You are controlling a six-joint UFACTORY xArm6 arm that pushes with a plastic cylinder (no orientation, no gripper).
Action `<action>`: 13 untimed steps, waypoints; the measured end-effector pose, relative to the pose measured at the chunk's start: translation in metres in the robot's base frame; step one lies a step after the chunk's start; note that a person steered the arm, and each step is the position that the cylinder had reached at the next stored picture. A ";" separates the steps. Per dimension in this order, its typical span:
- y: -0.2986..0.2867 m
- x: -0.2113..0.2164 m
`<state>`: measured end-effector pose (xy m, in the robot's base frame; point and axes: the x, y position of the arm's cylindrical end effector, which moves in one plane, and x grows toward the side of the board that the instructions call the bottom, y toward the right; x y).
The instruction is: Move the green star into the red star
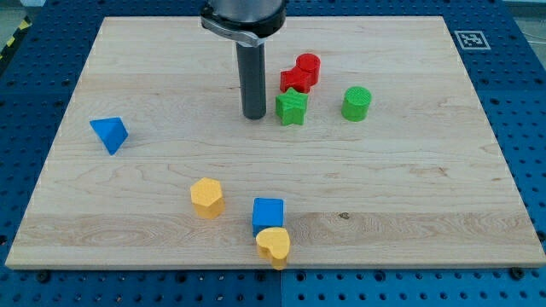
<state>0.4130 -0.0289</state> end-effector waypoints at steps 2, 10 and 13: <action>0.015 -0.011; 0.012 -0.004; 0.032 0.037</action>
<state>0.4496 0.0034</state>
